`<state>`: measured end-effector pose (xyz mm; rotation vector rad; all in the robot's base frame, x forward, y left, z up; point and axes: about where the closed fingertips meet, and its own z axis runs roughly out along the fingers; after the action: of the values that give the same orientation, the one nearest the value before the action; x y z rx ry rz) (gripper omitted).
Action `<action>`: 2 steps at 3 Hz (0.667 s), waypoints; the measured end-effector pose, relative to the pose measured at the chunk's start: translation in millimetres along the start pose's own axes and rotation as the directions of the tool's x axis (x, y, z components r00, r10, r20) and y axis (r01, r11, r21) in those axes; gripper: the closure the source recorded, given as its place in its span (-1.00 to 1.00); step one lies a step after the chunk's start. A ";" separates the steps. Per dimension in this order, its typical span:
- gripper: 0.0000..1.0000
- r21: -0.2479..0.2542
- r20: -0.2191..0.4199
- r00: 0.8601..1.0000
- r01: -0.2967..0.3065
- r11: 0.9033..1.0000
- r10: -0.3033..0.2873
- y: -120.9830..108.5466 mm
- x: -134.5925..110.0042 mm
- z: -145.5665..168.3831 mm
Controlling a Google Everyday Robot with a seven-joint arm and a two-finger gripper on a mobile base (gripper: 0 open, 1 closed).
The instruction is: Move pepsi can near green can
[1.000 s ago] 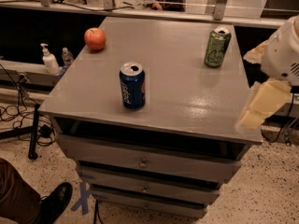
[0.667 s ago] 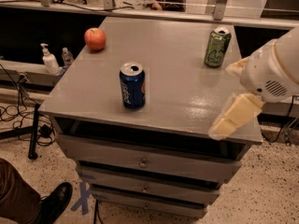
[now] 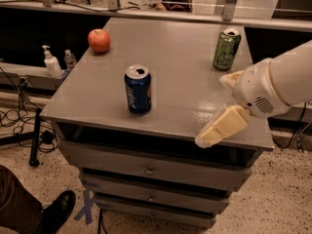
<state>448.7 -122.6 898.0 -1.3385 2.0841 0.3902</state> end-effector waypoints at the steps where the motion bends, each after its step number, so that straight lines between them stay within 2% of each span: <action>1: -1.00 -0.004 0.033 0.999 -0.013 1.000 0.013 1.8 -2.7 6.9; 2: -1.00 -0.009 0.063 0.998 -0.025 1.000 0.026 3.5 -5.4 13.2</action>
Offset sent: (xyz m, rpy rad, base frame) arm 0.0055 0.0117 -0.0120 0.0827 -0.0014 -0.0144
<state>451.6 -110.0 891.1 -1.2884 2.0512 0.4467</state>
